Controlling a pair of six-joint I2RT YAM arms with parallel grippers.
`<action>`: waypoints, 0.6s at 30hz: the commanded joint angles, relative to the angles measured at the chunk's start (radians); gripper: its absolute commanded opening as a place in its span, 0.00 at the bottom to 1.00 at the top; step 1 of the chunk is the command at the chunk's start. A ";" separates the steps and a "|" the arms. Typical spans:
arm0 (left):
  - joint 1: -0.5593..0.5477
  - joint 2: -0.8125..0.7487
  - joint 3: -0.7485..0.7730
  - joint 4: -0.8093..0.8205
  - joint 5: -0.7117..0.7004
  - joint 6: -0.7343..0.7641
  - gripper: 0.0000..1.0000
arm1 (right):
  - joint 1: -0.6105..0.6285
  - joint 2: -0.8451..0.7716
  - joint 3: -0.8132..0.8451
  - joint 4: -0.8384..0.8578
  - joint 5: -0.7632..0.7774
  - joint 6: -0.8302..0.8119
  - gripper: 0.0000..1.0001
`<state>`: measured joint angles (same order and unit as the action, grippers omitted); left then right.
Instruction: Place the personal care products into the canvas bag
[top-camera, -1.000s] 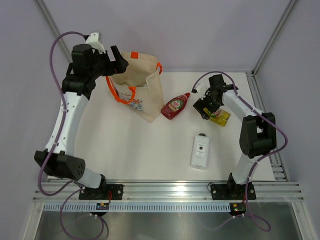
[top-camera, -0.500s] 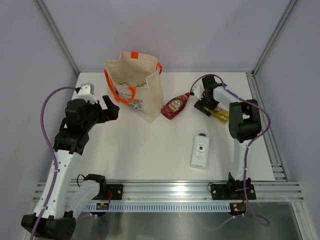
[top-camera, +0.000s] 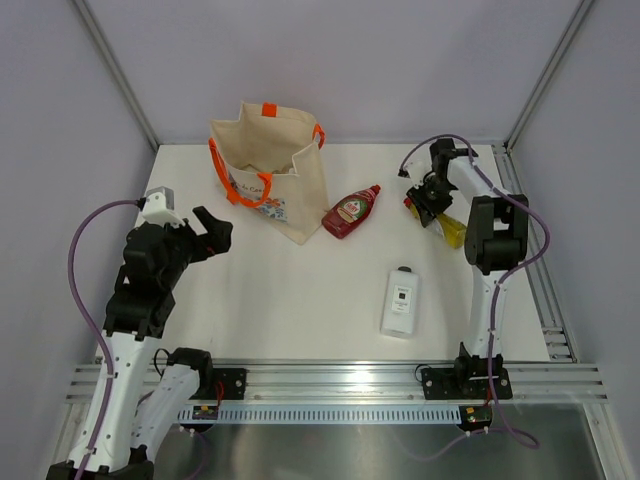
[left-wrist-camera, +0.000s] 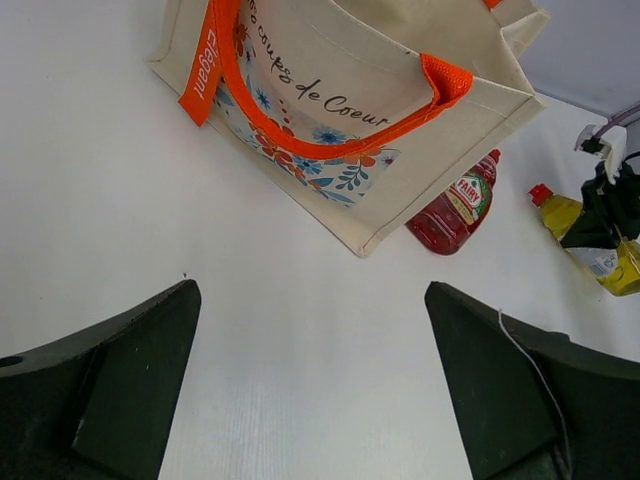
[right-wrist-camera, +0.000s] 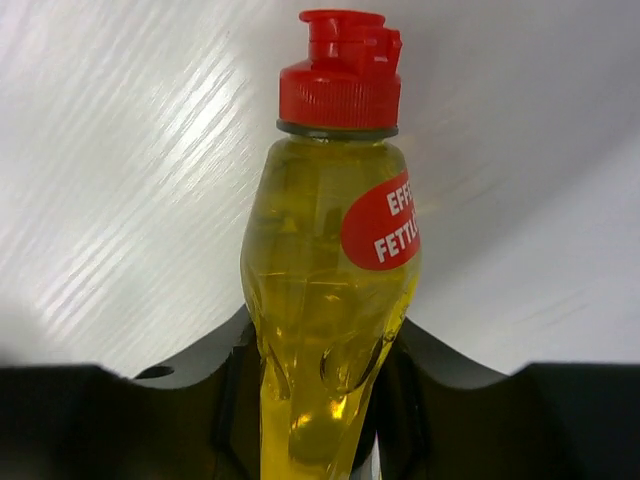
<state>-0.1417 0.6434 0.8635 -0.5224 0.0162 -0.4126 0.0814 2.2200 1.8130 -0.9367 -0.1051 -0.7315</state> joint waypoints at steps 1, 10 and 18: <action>0.002 0.001 0.000 0.059 0.022 -0.006 0.99 | -0.074 0.021 0.055 -0.227 -0.311 0.116 0.13; 0.002 0.002 -0.044 0.154 0.206 -0.034 0.99 | -0.233 0.020 0.060 -0.284 -0.746 0.271 0.00; 0.002 -0.005 -0.043 0.134 0.228 -0.037 0.99 | -0.244 -0.072 -0.003 -0.183 -1.129 0.520 0.00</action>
<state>-0.1417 0.6476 0.8165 -0.4427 0.2047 -0.4419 -0.1772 2.2681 1.8256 -1.1309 -0.9367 -0.4118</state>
